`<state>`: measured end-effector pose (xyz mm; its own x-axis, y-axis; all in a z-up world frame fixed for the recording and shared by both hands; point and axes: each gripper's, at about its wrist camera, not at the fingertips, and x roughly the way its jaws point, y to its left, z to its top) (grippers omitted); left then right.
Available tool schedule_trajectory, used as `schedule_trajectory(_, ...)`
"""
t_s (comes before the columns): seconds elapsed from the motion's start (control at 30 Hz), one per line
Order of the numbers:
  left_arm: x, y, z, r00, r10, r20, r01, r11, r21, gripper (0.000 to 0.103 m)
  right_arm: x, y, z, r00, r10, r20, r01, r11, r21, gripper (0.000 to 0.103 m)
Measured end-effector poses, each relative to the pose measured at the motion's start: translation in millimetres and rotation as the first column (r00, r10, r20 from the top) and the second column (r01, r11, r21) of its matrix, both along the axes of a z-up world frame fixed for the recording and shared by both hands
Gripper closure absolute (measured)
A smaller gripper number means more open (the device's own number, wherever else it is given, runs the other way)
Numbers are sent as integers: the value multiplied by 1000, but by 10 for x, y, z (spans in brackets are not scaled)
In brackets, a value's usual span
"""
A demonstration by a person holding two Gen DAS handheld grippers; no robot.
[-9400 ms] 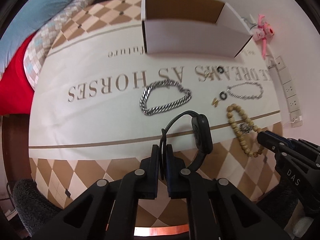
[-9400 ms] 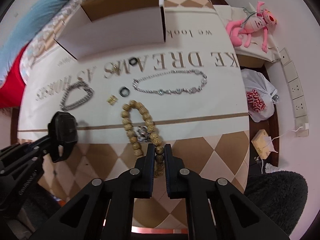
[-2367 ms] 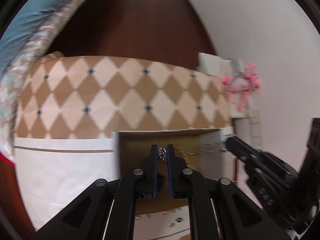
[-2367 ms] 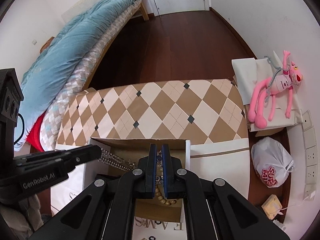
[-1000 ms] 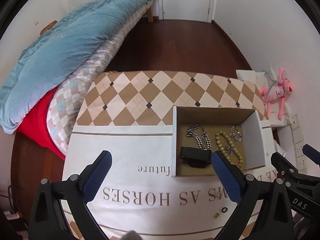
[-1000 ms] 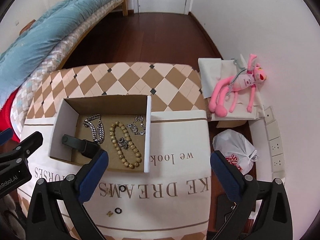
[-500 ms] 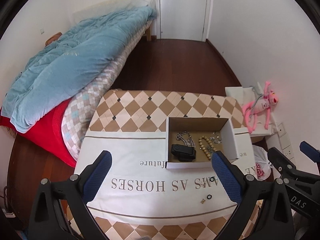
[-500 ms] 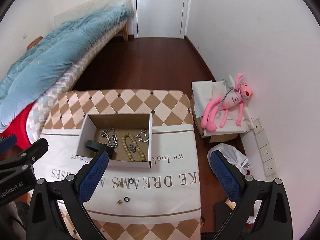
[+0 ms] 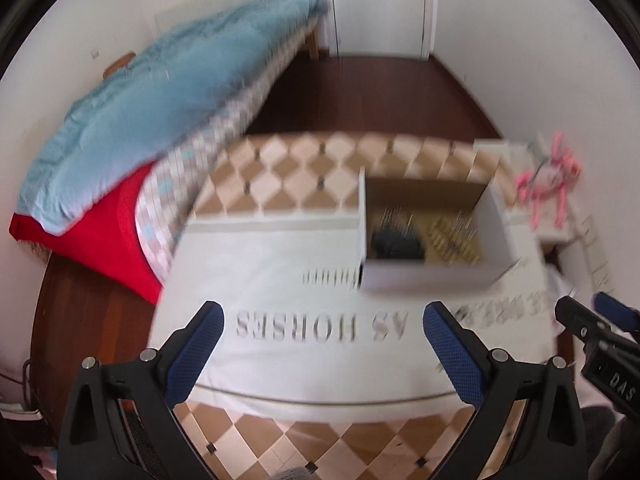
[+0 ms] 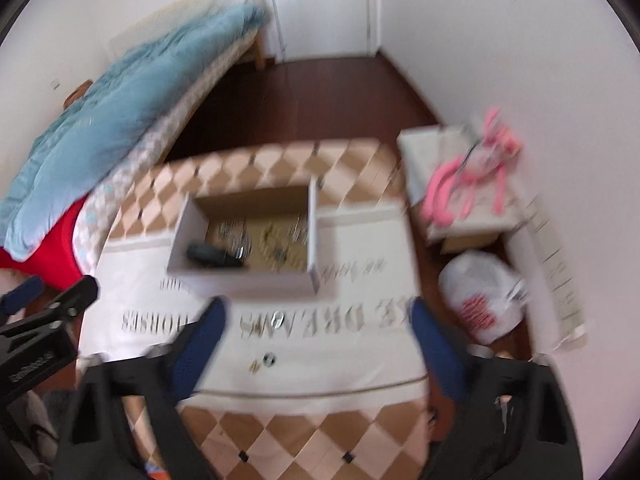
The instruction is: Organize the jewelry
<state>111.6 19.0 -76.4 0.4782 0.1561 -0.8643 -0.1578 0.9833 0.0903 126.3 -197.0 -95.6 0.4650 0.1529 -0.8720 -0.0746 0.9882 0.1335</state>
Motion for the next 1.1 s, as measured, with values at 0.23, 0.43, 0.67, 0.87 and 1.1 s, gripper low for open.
schedule_trajectory(0.23,-42,85,-877,982,29,-189,-20,999,48,1,-4,198,-996,985,59,-160,-37,990,135,62)
schedule_trajectory(0.43,-60,141,-1059,975,39,-220,-24,997,73,1,-23,469,-1283,983,84,-163,-71,994,85,62)
schedule_trajectory(0.67,-64,143,-1110,973,41,-229,-24,997,77,1,-143,752,-1305,984,144,-105,-152,986,-69,96)
schedule_trajectory(0.87,-81,74,-1108,973,17,-231,0,997,75,1,-227,485,-1144,992,93,-85,-90,995,30,103)
schedule_trajectory(1.1,-57,-347,-1160,967,-70,-245,77,997,18,1,-273,-79,-989,995,-14,-96,28,989,144,103)
